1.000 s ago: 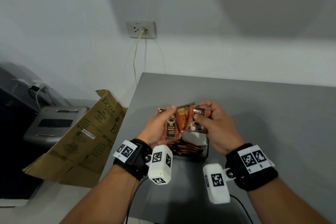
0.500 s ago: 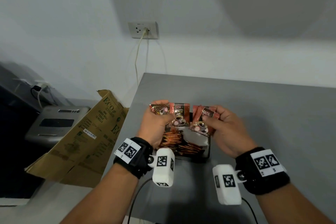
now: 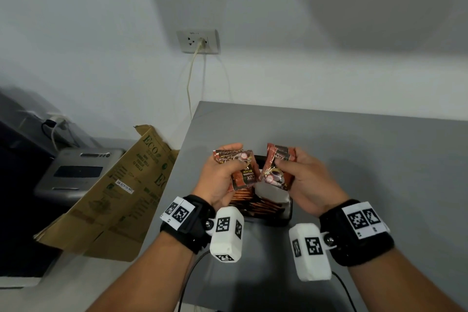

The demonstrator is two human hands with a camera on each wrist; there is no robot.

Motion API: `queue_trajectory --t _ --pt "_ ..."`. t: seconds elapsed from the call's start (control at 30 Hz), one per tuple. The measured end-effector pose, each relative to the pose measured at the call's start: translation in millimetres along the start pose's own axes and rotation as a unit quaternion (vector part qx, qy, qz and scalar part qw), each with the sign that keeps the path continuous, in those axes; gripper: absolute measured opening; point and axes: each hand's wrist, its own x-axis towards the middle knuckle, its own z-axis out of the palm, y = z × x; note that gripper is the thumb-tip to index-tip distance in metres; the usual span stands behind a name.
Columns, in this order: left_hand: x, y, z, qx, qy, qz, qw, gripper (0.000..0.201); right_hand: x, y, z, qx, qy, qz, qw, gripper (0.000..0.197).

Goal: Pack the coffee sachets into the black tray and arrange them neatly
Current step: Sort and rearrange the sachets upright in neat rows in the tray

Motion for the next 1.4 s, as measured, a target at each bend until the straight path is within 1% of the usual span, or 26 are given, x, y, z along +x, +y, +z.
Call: queue_trajectory --t 0.1,0.17,0.23,0.27,0.3,0.33,0.37,0.4,0.43,0.47,0.5,0.53,0.57,0.6,0.63,0.7,0.77,0.83,0.93,1.0,1.07,1.13,1.23,1.3,1.4 --pt "2 -3 2 0.016 0.011 0.020 1.000 0.048 -4 7 6 -0.050 -0.024 0.017 0.998 0.019" --pt "2 -6 3 0.016 0.012 0.024 1.000 0.052 -4 12 11 -0.092 -0.017 0.002 0.996 0.019" --pt "2 -4 3 0.007 -0.003 0.014 1.000 0.057 -3 9 10 -0.154 -0.002 -0.027 0.988 0.017" --pt "2 0 2 0.007 -0.013 0.001 1.000 0.056 -3 3 8 -0.212 0.001 -0.045 0.976 0.016" --pt "3 5 0 0.017 -0.028 -0.016 0.999 0.053 -3 -5 6 -0.289 -0.003 -0.063 0.955 0.014" --pt "3 10 -1 0.046 -0.051 -0.032 0.997 0.050 -3 -13 3 -0.371 -0.022 -0.073 0.926 0.012" --pt "3 13 -2 0.098 -0.074 -0.041 0.992 0.048 -2 -20 2 -0.437 -0.046 -0.073 0.895 0.011" --pt "4 15 -2 0.154 -0.092 -0.038 0.983 0.046 -2 -25 2 -0.474 -0.065 -0.071 0.875 0.011" --pt "4 16 -1 0.193 -0.097 -0.026 0.976 0.045 1 -27 3 -0.479 -0.065 -0.075 0.872 0.011" --pt "6 16 0 0.207 -0.087 -0.011 0.974 0.045 3 -28 3 -0.458 -0.048 -0.091 0.883 0.011" --pt "9 15 0 0.190 -0.067 0.000 0.979 0.045 7 -27 3 -0.410 -0.013 -0.105 0.906 0.012" --pt "10 15 1 0.155 -0.040 0.009 0.987 0.046 9 -25 2 -0.338 0.025 -0.107 0.935 0.013" --pt "12 14 1 0.109 -0.014 0.019 0.994 0.049 11 -23 1 -0.249 0.051 -0.093 0.963 0.014" --pt "14 13 2 0.065 0.009 0.028 0.997 0.052 11 -20 2 -0.159 0.060 -0.066 0.983 0.016" --pt "14 10 3 0.032 0.026 0.032 0.999 0.054 11 -15 4 -0.081 0.055 -0.038 0.995 0.018" --pt "12 1 11 -0.002 0.032 0.045 0.998 0.058 8 -3 10 0.001 0.033 -0.013 0.999 0.021" --pt "6 -7 21 -0.003 0.015 0.045 0.999 0.062 6 4 18 0.005 0.034 -0.024 0.999 0.018" --pt "2 -10 26 -0.006 0.007 0.025 1.000 0.062 8 5 22 -0.028 0.060 -0.047 0.997 0.021" --pt "0 -4 20 -0.042 0.010 -0.044 0.998 0.053 11 -5 16 -0.026 0.083 -0.063 0.994 0.022" --pt "0 1 13 -0.067 0.003 -0.070 0.995 0.043 10 -13 7 0.003 0.082 -0.060 0.995 0.023" --pt "2 3 7 -0.067 0.004 -0.053 0.996 0.039 6 -18 1 0.026 0.066 -0.049 0.996 0.025" --pt "5 3 5 -0.057 0.012 -0.016 0.998 0.038 2 -17 -1 0.027 0.044 -0.025 0.998 0.024" --pt "9 0 8 -0.034 0.040 0.028 0.998 0.048 -3 -1 7 0.008 0.011 0.017 1.000 0.027" --pt "8 -1 12 -0.021 0.047 0.039 0.998 0.048 -3 10 14 -0.011 0.017 0.020 1.000 0.025" --pt "4 -3 17 -0.010 0.035 0.037 0.999 0.048 -1 11 16 -0.056 0.055 -0.001 0.997 0.019"
